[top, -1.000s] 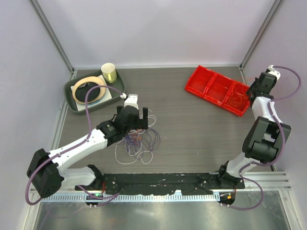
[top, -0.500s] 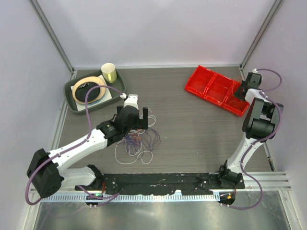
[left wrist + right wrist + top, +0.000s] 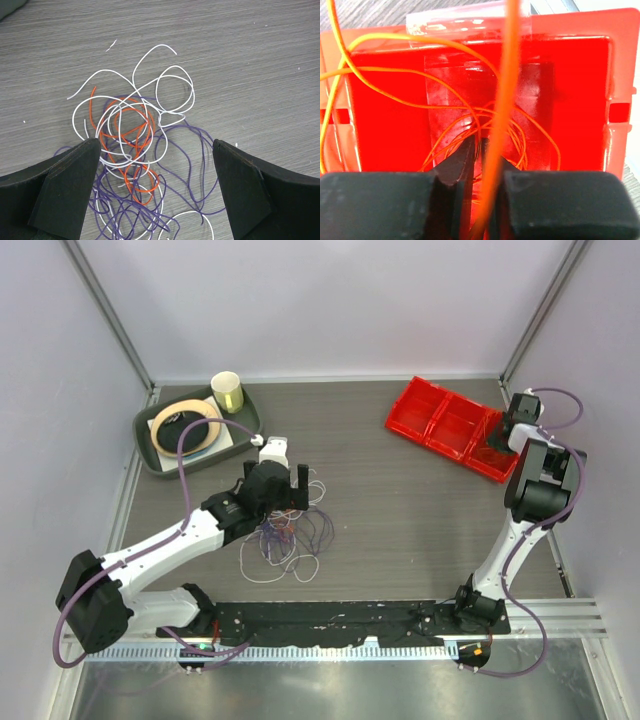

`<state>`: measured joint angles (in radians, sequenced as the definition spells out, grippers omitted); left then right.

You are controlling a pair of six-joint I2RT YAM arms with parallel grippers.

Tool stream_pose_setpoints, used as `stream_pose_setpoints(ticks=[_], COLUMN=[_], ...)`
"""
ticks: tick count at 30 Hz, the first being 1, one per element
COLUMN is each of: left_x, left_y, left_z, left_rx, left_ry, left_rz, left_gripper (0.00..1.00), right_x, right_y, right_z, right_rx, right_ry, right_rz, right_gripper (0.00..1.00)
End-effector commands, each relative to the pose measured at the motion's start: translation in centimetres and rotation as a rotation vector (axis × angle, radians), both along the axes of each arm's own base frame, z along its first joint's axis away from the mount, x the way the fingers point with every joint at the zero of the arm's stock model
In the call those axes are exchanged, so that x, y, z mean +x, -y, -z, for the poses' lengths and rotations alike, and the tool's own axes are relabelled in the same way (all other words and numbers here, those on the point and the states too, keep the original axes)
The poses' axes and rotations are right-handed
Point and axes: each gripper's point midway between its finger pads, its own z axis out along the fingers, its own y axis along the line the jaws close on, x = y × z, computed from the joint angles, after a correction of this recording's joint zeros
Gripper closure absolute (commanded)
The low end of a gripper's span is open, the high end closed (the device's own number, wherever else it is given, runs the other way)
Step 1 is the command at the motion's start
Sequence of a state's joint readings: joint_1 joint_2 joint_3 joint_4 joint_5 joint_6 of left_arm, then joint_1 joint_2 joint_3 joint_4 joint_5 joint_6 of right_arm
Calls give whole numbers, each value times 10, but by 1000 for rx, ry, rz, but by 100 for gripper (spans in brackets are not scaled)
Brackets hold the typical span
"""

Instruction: Untangle the cables

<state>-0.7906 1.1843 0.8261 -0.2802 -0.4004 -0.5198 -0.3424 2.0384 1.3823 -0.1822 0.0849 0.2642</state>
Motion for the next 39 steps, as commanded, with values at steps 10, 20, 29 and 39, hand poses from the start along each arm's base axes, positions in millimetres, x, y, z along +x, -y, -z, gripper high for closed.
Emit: stream_pose_setpoints(ticks=[10, 20, 29, 39], left_x=[5, 3, -7, -41], left_y=[9, 7, -23, -59], left_z=[-27, -29, -27, 4], left_rx=[-84, -90, -63, -60], left_ry=[56, 44, -10, -127], left_rz=[13, -1, -148, -289], left_gripper=[0, 0, 0, 0], right_x=[7, -3, -19, -70], right_y=[8, 7, -72, -221], right_z=[-87, -136, -207, -235], right_rx=[-64, -95, -118, -223], right_ry=[119, 174, 301, 406], right_rz=[12, 15, -187, -448], right_gripper=[63, 49, 8, 7])
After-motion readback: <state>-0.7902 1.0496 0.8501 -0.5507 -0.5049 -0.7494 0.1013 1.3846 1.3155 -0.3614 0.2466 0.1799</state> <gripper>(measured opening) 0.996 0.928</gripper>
